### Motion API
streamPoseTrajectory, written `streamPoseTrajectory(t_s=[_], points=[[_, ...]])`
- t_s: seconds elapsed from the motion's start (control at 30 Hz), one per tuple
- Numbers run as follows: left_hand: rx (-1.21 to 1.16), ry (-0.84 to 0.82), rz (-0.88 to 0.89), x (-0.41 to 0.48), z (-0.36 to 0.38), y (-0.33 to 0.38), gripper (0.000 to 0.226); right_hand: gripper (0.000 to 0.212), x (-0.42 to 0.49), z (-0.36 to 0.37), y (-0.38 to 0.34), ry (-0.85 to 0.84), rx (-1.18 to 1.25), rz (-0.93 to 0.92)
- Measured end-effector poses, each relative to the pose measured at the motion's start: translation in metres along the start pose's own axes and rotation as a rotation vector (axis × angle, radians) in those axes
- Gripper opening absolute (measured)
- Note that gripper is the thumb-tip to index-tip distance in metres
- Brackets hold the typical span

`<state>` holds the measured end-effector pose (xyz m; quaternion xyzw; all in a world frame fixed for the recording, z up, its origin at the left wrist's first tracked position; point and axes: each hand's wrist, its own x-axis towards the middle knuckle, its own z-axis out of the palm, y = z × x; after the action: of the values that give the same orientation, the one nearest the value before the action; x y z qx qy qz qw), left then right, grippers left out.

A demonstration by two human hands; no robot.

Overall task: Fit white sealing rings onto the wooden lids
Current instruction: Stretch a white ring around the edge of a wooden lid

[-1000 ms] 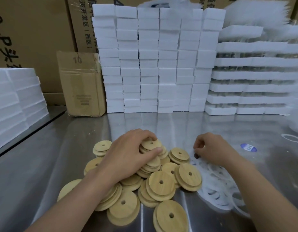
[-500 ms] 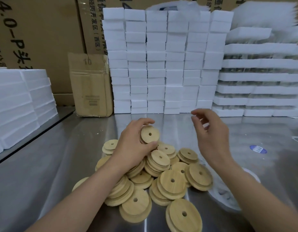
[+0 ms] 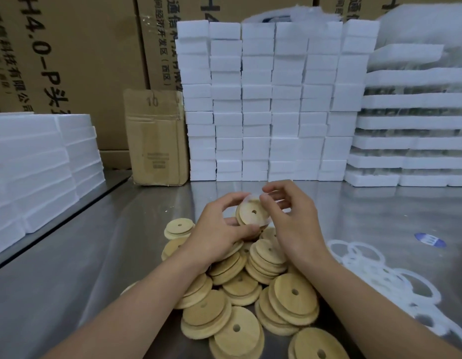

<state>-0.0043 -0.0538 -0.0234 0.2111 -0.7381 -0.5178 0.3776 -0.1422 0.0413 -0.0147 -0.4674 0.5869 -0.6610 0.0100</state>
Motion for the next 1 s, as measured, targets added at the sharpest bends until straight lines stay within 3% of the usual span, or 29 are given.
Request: streamPoseTrajectory(t_s=[0.2, 0.73, 1.0], points=[[0.005, -0.027, -0.002, -0.0006, -0.0004, 0.0003, 0.061, 0.007, 0.0006, -0.0063, 0.0022, -0.032, -0.042, 0.047], [0.025, 0.13, 0.092, 0.0005, 0.0007, 0.0018, 0.034, 0.01, 0.0001, -0.0061, 0.0016, -0.047, -0.028, 0.02], [0.027, 0.167, 0.143, 0.0018, 0.0005, -0.0003, 0.03, 0.013, 0.0001, -0.0049, 0.0022, -0.047, -0.061, 0.035]])
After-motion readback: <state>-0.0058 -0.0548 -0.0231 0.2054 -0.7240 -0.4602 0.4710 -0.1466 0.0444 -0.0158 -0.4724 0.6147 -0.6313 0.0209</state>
